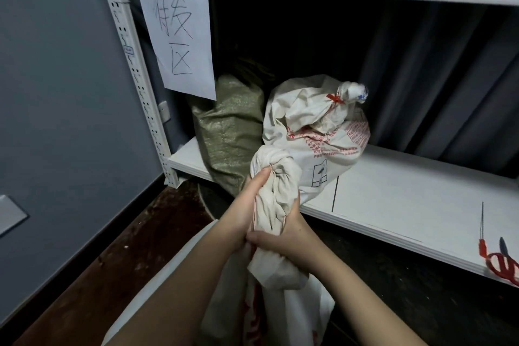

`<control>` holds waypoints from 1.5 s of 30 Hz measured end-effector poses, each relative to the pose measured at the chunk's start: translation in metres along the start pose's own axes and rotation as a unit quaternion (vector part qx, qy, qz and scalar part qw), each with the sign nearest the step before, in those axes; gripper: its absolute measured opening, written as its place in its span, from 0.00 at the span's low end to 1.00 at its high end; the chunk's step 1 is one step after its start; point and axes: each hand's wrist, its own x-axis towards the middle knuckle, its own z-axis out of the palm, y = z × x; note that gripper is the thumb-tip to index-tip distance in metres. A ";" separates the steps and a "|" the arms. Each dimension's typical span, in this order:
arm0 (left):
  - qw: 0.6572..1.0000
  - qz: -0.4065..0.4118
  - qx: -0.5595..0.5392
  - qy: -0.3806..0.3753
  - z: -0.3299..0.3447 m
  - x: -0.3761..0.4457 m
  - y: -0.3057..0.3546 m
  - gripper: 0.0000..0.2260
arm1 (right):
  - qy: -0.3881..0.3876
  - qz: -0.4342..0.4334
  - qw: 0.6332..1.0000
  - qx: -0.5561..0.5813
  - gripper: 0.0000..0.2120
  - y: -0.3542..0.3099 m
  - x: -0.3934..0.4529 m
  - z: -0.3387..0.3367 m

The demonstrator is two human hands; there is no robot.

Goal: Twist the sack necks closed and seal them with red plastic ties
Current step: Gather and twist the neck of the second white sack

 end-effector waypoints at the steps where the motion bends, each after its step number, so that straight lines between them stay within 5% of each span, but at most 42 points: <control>1: 1.000 -0.003 0.005 -0.011 0.001 -0.002 0.001 0.26 | 0.018 -0.008 1.000 0.004 0.61 0.001 0.000 0.001; 9: 0.975 0.154 0.158 0.037 0.025 -0.004 0.015 0.45 | 0.250 -0.115 0.961 0.041 0.43 -0.028 0.004 -0.003; 12: 0.942 0.214 0.256 0.035 0.029 -0.004 0.014 0.38 | 0.288 -0.143 0.947 -0.009 0.38 -0.037 0.012 -0.012; 17: 0.906 0.227 0.343 0.098 0.017 0.009 -0.001 0.48 | 0.236 -0.109 0.958 -0.119 0.34 -0.022 0.019 -0.004; 20: 0.921 0.253 0.268 0.128 0.018 0.014 -0.005 0.38 | 0.185 -0.142 0.945 -0.227 0.42 -0.024 0.018 0.001; 25: 0.936 0.224 0.203 0.182 0.010 0.013 -0.012 0.17 | 0.146 -0.074 0.967 -0.193 0.57 -0.006 0.005 0.003; 28: 0.957 0.196 0.124 0.176 0.008 0.010 -0.011 0.10 | 0.125 -0.019 0.970 -0.206 0.58 0.007 0.005 0.005; 32: 0.972 0.154 0.088 0.155 0.011 0.012 -0.019 0.11 | 0.135 0.000 0.970 -0.201 0.52 0.023 0.011 0.008; 40: 0.955 0.167 0.236 0.064 0.009 0.014 -0.020 0.18 | 0.174 -0.035 0.956 -0.235 0.16 0.040 0.030 0.003; 45: 0.929 0.183 0.319 0.033 0.002 0.013 -0.018 0.25 | 0.145 -0.046 0.963 -0.223 0.23 0.042 0.028 0.003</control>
